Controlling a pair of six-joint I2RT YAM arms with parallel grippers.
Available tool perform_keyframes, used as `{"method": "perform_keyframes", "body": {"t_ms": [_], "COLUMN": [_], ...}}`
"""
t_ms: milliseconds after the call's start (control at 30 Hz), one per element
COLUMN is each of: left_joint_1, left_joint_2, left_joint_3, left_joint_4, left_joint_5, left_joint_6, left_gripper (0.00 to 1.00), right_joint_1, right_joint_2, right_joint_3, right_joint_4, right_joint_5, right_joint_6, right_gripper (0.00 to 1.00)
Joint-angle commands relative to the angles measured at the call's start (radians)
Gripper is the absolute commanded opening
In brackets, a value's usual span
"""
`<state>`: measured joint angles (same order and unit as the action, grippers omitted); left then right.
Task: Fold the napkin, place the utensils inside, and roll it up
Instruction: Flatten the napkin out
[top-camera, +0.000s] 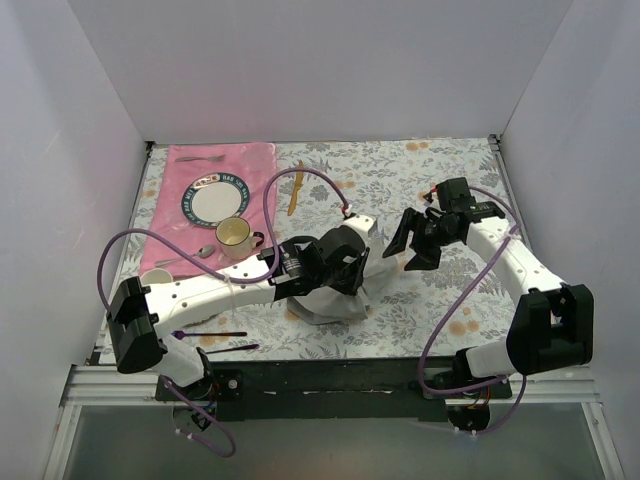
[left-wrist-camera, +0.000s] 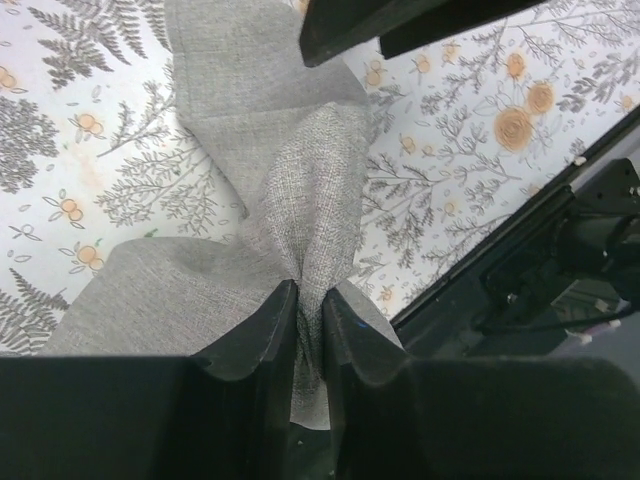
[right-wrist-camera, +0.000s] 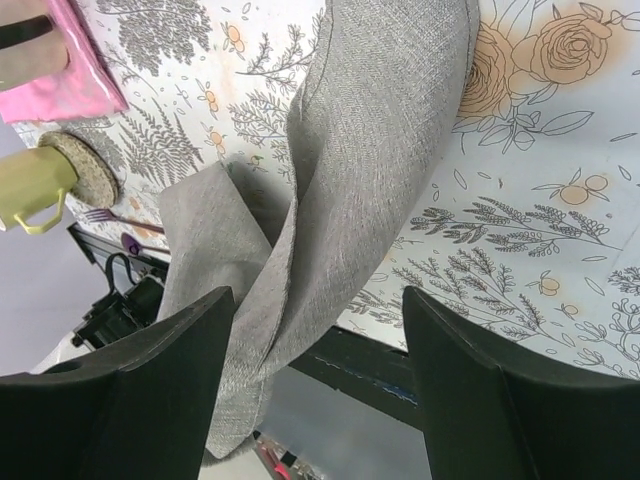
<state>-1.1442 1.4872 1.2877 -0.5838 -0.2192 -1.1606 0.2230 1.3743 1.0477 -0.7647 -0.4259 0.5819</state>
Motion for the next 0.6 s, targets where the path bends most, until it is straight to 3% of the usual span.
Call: {"method": "perform_keyframes", "body": {"t_ms": [0,167,300,400,467,567], "left_joint_1": [0.012,0.021,0.023,0.027,0.037,0.038], "left_joint_2": [-0.047,-0.045,-0.097,-0.117,-0.11,-0.09], "left_joint_3": [0.019,0.001,-0.091,-0.152,-0.172,-0.185], "left_joint_4": [-0.048,-0.112,-0.128,-0.113,-0.108,-0.099], "left_joint_5": [0.083,0.151,0.184,0.196,0.21,0.263], "left_joint_6": [-0.021,-0.065,-0.137,-0.154,-0.157,-0.168], "left_gripper": [0.13,0.17,0.19,0.19,0.12,0.09], "right_joint_1": [0.003,0.015,0.038,0.042,0.045,0.067], "right_joint_2": [0.054,0.051,0.118,0.115,0.118,0.153], "right_joint_3": [0.044,0.025,0.051,0.002,0.001,0.026], "right_joint_4": [-0.053,0.038,-0.015,0.025,0.025,0.016], "right_joint_5": [-0.008,-0.082,-0.042,-0.053,-0.034,0.005], "right_joint_6": [-0.051,-0.048,-0.131,-0.143,-0.16,-0.182], "right_gripper": [0.74,0.75,0.77,0.78,0.78,0.78]}}
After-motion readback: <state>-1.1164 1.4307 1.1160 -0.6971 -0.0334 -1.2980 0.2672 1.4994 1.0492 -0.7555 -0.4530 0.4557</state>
